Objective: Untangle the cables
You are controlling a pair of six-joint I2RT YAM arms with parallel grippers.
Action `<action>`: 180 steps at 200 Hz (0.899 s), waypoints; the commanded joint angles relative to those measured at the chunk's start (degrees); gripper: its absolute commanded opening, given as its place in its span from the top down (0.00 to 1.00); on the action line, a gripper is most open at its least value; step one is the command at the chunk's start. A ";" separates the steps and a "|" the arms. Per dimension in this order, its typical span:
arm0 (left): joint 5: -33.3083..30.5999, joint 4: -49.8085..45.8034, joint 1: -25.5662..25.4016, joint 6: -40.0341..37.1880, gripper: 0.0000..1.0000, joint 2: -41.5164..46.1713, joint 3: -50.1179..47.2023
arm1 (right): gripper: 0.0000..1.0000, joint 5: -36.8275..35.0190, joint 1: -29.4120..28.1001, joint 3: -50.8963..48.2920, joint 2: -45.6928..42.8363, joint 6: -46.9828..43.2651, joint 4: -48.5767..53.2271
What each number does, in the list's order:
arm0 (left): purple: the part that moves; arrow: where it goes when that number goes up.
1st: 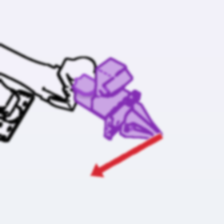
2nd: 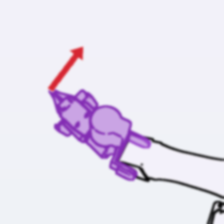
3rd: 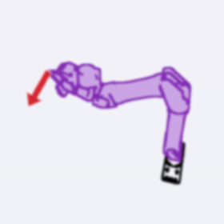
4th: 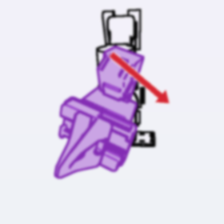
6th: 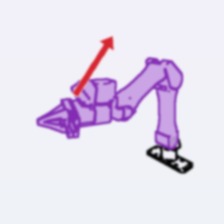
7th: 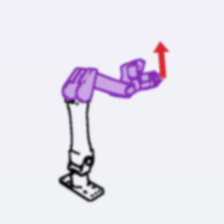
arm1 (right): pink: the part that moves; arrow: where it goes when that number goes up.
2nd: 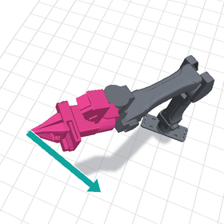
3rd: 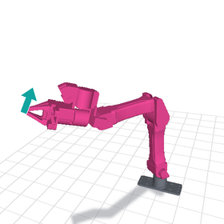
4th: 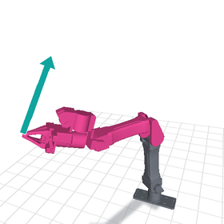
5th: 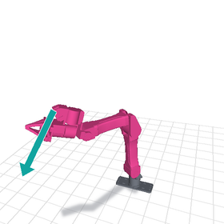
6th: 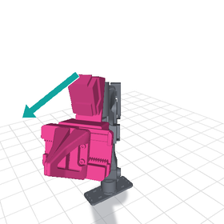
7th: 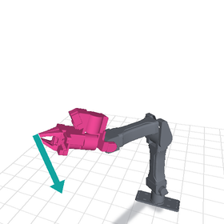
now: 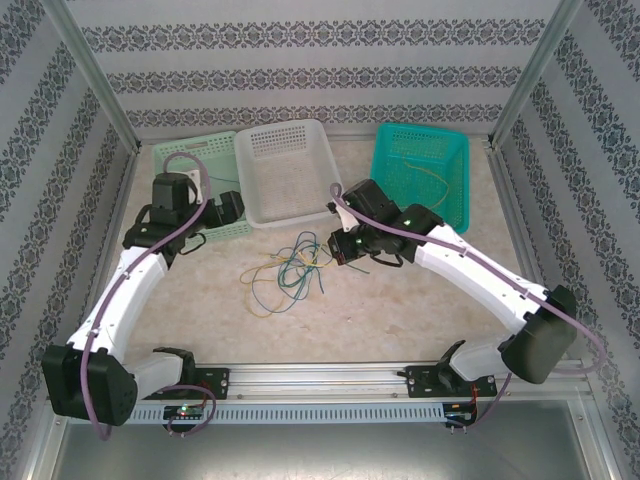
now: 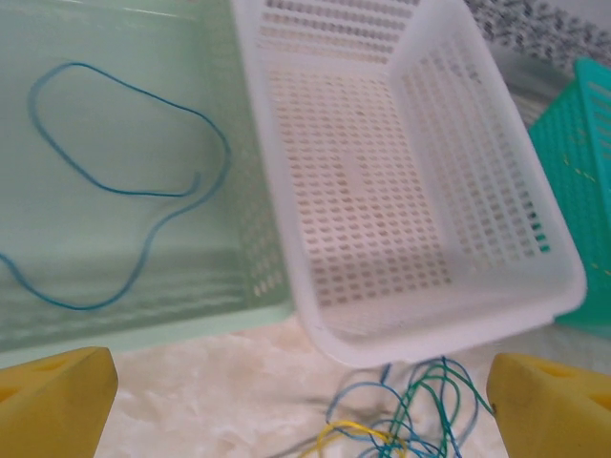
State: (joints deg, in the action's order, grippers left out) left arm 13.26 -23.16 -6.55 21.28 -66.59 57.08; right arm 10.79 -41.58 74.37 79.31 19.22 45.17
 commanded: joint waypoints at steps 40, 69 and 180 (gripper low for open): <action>5.10 7.70 -7.08 -2.13 0.00 -0.66 0.26 | 1.00 9.41 6.61 2.25 -8.81 -4.32 2.18; 8.76 10.76 -9.93 -3.86 0.00 -1.03 0.37 | 1.00 18.32 11.05 0.78 -12.11 -0.94 -4.09; -1.59 17.65 -10.85 3.60 0.00 5.60 -3.87 | 1.00 21.98 22.61 2.71 -23.26 3.47 -14.87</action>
State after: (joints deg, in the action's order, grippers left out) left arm 17.26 -9.54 -16.88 22.68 -64.99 54.41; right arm 32.01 -20.51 75.61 58.78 21.12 34.59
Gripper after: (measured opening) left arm 0.997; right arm 0.052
